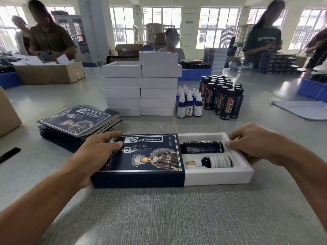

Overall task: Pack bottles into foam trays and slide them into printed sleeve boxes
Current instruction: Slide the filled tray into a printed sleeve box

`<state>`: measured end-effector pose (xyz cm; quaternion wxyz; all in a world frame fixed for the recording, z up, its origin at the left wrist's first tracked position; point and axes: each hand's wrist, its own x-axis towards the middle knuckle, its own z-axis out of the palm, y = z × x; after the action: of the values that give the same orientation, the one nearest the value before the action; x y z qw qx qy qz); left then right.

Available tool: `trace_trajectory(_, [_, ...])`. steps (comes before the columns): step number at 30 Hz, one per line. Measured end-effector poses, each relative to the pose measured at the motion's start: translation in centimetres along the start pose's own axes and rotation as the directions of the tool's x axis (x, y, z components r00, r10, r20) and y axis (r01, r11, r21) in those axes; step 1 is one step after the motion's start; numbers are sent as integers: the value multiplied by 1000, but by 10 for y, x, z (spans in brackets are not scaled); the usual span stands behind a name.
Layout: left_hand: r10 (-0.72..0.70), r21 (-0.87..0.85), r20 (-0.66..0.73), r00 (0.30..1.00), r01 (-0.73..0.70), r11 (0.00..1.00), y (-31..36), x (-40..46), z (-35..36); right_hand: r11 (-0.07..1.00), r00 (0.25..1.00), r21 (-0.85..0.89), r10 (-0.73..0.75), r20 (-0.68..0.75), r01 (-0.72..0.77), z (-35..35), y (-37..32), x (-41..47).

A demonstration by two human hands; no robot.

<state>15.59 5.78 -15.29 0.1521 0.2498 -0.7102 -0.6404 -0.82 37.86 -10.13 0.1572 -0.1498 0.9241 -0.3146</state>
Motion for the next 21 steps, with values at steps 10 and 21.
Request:
trace_trajectory(10, [18,32,38,999,-20,999,5,-5,6,958,985,276,-118,123,80,33,-17,-4])
trace_trajectory(21, [41,80,84,996,-48,996,5,-8,19,896,942,417,-258,215,150,60,-32,-11])
